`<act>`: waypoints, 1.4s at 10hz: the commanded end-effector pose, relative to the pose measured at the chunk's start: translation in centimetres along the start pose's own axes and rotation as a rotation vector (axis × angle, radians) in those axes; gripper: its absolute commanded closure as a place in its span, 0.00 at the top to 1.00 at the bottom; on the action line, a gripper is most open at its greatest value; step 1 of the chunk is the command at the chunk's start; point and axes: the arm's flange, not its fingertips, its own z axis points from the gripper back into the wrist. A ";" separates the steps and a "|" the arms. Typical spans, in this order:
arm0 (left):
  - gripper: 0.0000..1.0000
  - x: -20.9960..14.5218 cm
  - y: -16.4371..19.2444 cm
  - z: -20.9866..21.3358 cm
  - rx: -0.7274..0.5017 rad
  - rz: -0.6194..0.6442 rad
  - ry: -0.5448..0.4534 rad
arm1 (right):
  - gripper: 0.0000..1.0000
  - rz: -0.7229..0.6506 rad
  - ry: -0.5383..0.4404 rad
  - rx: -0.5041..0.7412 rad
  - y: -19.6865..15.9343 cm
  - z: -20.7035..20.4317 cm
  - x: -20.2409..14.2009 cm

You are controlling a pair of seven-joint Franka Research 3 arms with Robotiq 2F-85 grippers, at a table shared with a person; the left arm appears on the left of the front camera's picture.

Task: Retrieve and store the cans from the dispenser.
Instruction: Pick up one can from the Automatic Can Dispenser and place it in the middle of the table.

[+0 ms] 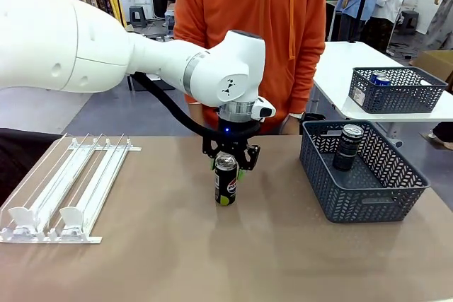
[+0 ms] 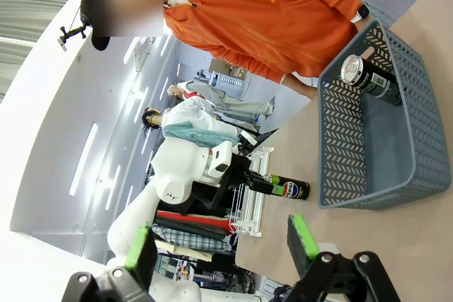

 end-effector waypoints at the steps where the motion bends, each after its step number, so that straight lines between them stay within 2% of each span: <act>1: 1.00 -0.2 0.2 0.5 0.022 -0.020 -0.012 | 1.00 0.017 -0.017 0.022 0.2 -0.2 0.3; 3: 1.00 -1.2 0.9 2.2 -0.004 -0.013 -0.048 | 1.00 0.017 -0.017 0.022 0.2 -0.2 0.3; 5: 1.00 -4.8 4.1 7.8 -0.112 -0.006 -0.133 | 1.00 0.017 -0.017 0.022 0.2 -0.2 0.3; 6: 1.00 -7.3 6.5 10.6 -0.294 -0.101 -0.148 | 1.00 0.017 -0.017 0.022 0.2 -0.2 0.3; 7: 1.00 -10.2 9.7 12.7 -0.386 -0.134 -0.196 | 1.00 0.017 -0.017 0.022 0.2 -0.2 0.3; 8: 1.00 -13.1 13.2 13.9 -0.426 -0.056 -0.272 | 1.00 0.017 -0.017 0.022 0.2 -0.2 0.3; 9: 1.00 -16.8 18.2 14.3 -0.536 -0.001 -0.362 | 1.00 0.017 -0.017 0.022 0.2 -0.2 0.3; 10: 1.00 -20.6 23.0 13.4 -0.643 0.110 -0.449 | 1.00 0.017 -0.017 0.022 0.2 -0.2 0.3; 11: 1.00 -24.5 26.9 12.1 -0.794 0.142 -0.536 | 1.00 0.017 -0.017 0.022 0.2 -0.2 0.3; 12: 1.00 -29.4 30.7 9.8 -0.881 0.301 -0.637 | 1.00 0.017 -0.017 0.022 0.2 -0.2 0.3; 13: 1.00 -34.1 33.6 7.0 -1.013 0.413 -0.766 | 1.00 0.017 -0.017 0.022 0.2 -0.2 0.3; 14: 1.00 -38.1 35.6 3.9 -1.105 0.540 -0.841 | 1.00 0.017 -0.017 0.022 0.2 -0.2 0.3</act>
